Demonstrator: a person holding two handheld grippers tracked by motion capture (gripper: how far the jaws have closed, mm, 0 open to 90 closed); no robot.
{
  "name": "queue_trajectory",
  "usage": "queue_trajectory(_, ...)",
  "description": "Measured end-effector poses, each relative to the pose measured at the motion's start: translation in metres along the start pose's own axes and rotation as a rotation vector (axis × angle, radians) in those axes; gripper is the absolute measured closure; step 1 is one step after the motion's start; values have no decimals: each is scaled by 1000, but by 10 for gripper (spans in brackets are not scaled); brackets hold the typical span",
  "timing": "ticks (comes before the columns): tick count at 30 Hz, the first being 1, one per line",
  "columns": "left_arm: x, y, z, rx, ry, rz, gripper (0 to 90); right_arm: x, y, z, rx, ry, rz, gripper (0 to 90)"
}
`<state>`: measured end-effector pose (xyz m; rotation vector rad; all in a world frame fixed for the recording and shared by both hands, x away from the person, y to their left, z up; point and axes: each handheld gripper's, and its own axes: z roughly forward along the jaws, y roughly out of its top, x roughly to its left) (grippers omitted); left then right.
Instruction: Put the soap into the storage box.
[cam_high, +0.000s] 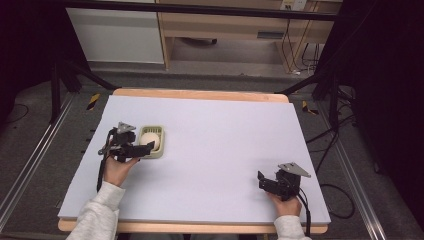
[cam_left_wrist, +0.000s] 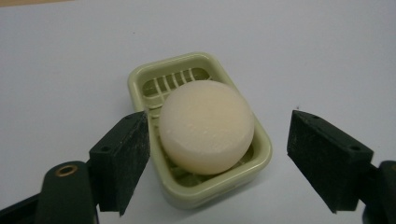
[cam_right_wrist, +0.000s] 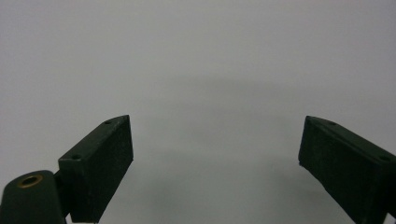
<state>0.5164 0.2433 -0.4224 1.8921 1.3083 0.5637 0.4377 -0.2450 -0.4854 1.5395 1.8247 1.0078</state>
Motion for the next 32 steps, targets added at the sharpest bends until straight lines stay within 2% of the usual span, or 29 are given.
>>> queue_trajectory(5, 5, -11, -9, -14, 6, -33, 205, 0, 0, -1, 0, 2, 2, 105)
queue_trajectory(10, 5, -27, -16, -6, 34, -11, 199, -1, 0, -1, 0, 1, 4, 102)
queue_trajectory(14, 7, -38, -24, -27, 26, -25, 195, -1, 0, -2, -3, 2, 7, 91)
queue_trajectory(19, 8, -52, -32, -20, 38, -9, 179, -3, 0, -2, -2, -6, 10, 82)
queue_trajectory(21, 8, -59, -33, -12, 57, -1, 178, -3, 0, -2, -1, -7, 8, 82)
queue_trajectory(25, 8, -72, -35, 13, 67, 23, 175, -4, -1, -2, 7, -10, 15, 83)
queue_trajectory(32, 10, -82, -33, 52, 77, 52, 167, -7, -1, -4, 6, -12, 24, 84)
